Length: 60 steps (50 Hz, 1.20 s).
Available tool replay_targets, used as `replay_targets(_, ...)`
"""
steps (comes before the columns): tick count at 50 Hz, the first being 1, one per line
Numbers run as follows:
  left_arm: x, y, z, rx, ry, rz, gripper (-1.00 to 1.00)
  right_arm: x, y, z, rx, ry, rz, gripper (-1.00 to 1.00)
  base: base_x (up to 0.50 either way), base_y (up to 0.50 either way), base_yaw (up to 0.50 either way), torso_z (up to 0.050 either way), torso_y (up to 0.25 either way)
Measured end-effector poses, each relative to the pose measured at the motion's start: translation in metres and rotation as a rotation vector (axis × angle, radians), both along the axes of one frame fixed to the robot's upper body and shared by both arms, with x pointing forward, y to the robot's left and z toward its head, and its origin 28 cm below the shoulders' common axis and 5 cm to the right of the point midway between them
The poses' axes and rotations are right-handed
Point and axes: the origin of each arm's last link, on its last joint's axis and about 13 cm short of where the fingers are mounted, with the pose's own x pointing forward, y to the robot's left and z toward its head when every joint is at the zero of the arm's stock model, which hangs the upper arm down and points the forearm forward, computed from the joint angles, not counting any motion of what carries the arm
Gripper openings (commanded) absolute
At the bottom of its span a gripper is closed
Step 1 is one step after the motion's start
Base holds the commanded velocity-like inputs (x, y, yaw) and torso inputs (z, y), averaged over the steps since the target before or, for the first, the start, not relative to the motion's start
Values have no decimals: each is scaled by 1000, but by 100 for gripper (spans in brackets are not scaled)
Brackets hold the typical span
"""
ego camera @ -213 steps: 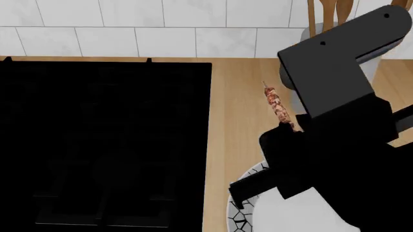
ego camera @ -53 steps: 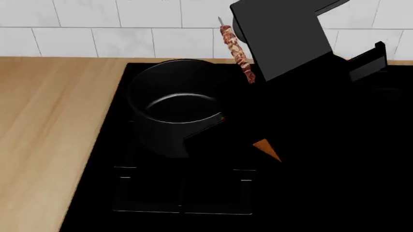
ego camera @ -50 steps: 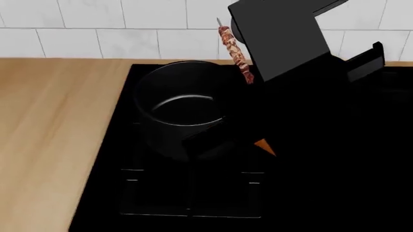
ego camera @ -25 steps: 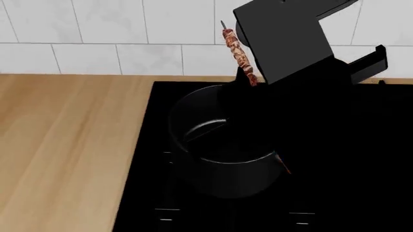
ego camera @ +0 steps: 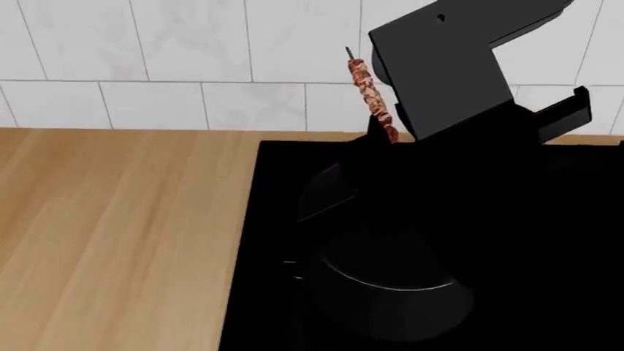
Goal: Pick the kebabs from the plate and place it in the pan.
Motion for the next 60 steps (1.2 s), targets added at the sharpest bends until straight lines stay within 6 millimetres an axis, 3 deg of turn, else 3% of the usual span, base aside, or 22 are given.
replay_targets(17, 0, -1, -1, 1, 3, 1, 100, 9, -6, -4, 15, 52, -25, -100, 3, 0, 0, 0, 1)
replay_targets(37, 0, -1, -2, -5, 9, 4, 100, 39, -10, 2, 34, 184, -68, -100, 0, 0, 0, 0, 0)
replay_targets(60, 0, -2, -3, -9, 12, 4, 100, 66, -12, -9, 39, 307, -94, -100, 0, 0, 0, 0, 0)
